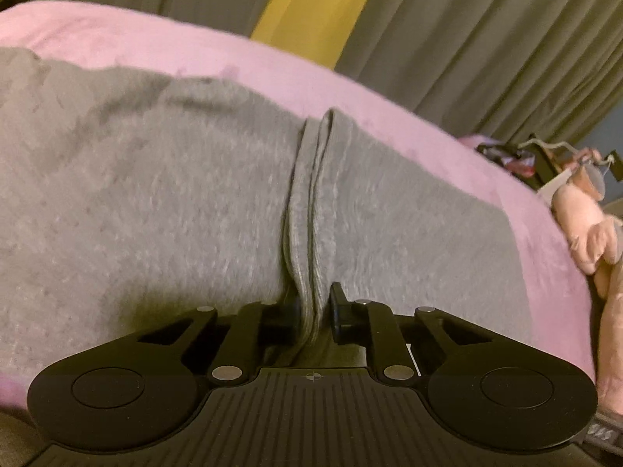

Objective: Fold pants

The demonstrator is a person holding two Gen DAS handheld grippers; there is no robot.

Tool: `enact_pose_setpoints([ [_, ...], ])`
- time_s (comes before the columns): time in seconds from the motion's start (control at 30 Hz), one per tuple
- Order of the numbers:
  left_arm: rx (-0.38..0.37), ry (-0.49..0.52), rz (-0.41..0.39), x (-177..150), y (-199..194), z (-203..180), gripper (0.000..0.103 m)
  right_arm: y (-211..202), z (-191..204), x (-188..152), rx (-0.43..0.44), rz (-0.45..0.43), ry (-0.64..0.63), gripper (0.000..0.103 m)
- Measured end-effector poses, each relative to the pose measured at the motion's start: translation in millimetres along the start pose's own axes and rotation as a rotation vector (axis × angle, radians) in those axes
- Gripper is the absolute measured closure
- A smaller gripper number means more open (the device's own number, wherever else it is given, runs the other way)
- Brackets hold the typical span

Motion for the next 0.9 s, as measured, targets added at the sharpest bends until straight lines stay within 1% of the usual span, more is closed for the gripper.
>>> enact_pose_setpoints([
  [0.1,0.005,-0.012,-0.034,2,-15,5,0.086,-1,2,-1,-0.012,-0.006,-0.033,0.029],
  [0.17,0.024,-0.012,-0.044,6,-20,9,0.086,0,2,-1,-0.019,-0.003,-0.044,0.029],
  [0.23,0.054,-0.023,-0.042,8,-18,14,0.086,1,0,-1,-0.020,0.007,-0.043,0.028],
  [0.3,0.058,-0.063,-0.020,5,-16,25,0.086,3,-3,2,-0.029,0.016,-0.032,0.026],
  [0.33,0.058,-0.068,-0.016,3,-15,28,0.086,4,-4,3,-0.035,0.021,-0.024,0.024],
  [0.43,0.103,-0.037,-0.017,-3,-13,27,0.084,4,-8,5,-0.027,0.027,0.000,0.024],
  [0.57,0.135,-0.022,-0.035,-4,-14,23,0.079,1,-9,8,-0.014,0.003,0.009,0.025],
  [0.63,0.153,-0.020,-0.044,-6,-17,23,0.076,-1,-9,12,-0.023,-0.018,0.004,0.033],
  [0.67,0.172,-0.019,-0.058,-7,-20,21,0.073,1,-9,13,-0.029,-0.019,-0.001,0.043],
  [0.7,0.194,-0.008,-0.078,-8,-23,17,0.071,2,-7,15,-0.042,-0.016,-0.004,0.050],
  [0.77,0.251,0.029,-0.140,-11,-29,8,0.070,10,-7,20,-0.064,0.003,-0.010,0.054],
  [0.83,0.279,0.074,-0.208,-15,-35,-2,0.064,18,-5,23,-0.091,0.030,-0.025,0.055],
  [0.87,0.279,0.094,-0.240,-17,-37,-7,0.056,24,-3,26,-0.106,0.039,-0.042,0.055],
  [0.9,0.274,0.108,-0.264,-18,-37,-10,0.043,28,-2,28,-0.117,0.036,-0.059,0.055],
])
Point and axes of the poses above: each gripper's, at about its wrist camera, not at the fingertips, and y roughly the way its jaws point, z to its left, x to its top, the point moved 2 cm from there along y, roughly the way its jaws point, and after that the axes turned 8 degrees about z, right-handed, at the moved point
